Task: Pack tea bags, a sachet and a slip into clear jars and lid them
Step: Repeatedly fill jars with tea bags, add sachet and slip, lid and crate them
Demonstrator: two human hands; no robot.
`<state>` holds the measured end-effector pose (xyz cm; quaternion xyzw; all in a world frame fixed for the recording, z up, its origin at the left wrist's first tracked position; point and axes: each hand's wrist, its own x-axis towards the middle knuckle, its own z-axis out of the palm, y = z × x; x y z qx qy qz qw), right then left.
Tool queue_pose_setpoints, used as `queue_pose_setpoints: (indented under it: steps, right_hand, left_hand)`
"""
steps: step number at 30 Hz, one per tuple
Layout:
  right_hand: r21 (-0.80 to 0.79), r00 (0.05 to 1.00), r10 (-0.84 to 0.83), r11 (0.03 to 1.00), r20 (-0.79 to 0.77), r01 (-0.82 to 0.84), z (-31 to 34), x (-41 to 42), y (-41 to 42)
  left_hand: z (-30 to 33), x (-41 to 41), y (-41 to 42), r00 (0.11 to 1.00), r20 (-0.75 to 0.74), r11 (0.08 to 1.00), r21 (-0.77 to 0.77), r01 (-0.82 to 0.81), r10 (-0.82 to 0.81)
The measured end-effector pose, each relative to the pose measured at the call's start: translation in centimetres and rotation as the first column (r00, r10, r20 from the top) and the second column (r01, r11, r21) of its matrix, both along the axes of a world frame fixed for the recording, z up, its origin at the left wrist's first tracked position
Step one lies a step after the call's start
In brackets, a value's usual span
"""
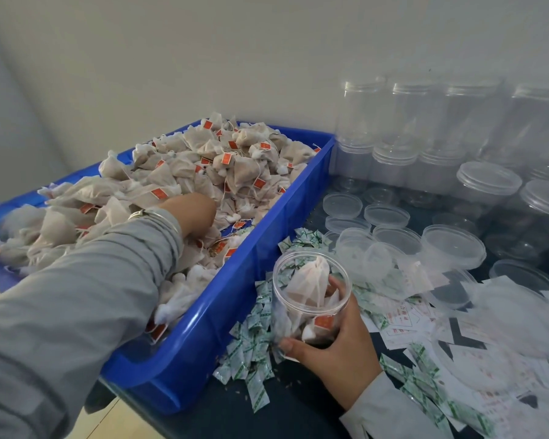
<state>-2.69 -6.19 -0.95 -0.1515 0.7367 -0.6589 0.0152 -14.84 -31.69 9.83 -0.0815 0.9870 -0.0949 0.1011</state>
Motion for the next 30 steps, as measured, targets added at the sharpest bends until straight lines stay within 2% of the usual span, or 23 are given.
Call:
queue_pose_setpoints:
  steps: [9,16,23,26,30]
  right_hand:
    - [-0.001,0.999,0.004,1.000,0.036,-0.004,0.2,0.2,0.2]
    - [0.009,1.000,-0.001,1.000,0.021,0.001,0.3,0.2,0.1]
    - [-0.001,1.000,-0.003,1.000,0.010,0.003,0.0,0.1,0.1]
    - [0.000,1.000,0.004,1.000,-0.001,-0.004,0.0,0.0,0.2]
    - [0.002,1.000,-0.007,1.000,0.007,0.007,-0.1,0.0,0.0]
  left_hand:
    - [-0.1,-0.8,-0.9,0.996,-0.088,1.000,-0.005,0.001,-0.002]
    - [0.1,-0.4,-1.0,0.999,0.014,0.998,-0.060,-0.037,0.038]
    - [0.4,-0.3,-0.8,0.999,0.012,0.996,-0.088,-0.030,0.031]
    - [1.5,-0.1,-0.9,0.996,-0.084,1.000,-0.012,-0.018,0.017]
    - [3.0,0.2,-1.3,0.969,-0.247,1.000,0.005,0.008,-0.007]
